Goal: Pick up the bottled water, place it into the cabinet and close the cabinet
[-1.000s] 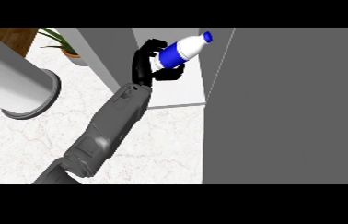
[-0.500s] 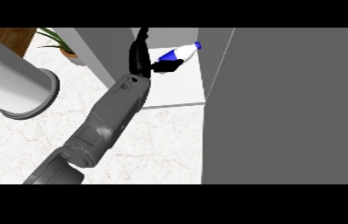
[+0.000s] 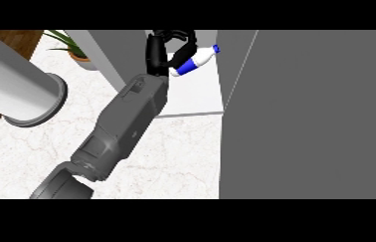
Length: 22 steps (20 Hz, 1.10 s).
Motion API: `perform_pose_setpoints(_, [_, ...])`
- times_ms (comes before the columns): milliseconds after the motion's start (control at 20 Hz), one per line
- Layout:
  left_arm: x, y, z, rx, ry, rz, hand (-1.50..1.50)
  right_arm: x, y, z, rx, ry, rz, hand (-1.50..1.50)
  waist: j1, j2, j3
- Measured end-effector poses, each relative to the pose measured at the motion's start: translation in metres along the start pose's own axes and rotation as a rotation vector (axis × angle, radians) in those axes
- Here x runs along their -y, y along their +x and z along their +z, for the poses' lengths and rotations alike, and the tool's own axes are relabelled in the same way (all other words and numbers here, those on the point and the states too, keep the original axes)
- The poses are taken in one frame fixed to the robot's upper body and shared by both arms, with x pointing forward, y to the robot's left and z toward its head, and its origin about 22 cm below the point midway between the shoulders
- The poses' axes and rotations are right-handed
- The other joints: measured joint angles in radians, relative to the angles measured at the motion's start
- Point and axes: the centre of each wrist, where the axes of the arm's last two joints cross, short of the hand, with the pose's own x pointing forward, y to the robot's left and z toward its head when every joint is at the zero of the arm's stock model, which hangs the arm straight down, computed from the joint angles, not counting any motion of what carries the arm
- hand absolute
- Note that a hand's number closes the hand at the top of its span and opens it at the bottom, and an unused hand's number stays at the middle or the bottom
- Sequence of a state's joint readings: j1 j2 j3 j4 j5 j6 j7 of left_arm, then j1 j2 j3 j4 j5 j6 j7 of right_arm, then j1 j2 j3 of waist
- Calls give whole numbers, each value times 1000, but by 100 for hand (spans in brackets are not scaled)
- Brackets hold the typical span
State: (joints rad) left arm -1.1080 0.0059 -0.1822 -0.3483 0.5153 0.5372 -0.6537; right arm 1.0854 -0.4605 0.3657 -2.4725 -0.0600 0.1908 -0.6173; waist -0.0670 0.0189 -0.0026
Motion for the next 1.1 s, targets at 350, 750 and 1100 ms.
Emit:
perform_pose_setpoints(350, [5, 0, 9, 6, -63, 119, 150, 1, 1, -5, -5, 10, 9, -150, 16, -11, 1])
perform_pose_setpoints(750, [11, -8, 52, -67, -243, 341, -150, -4, 2, -6, -23, -1, -5, -150, 38, -24, 1])
perform_pose_setpoints(1100, [13, -11, 124, -146, -368, 489, -150, -12, 3, -2, -34, -45, -19, -150, 68, -33, 1])
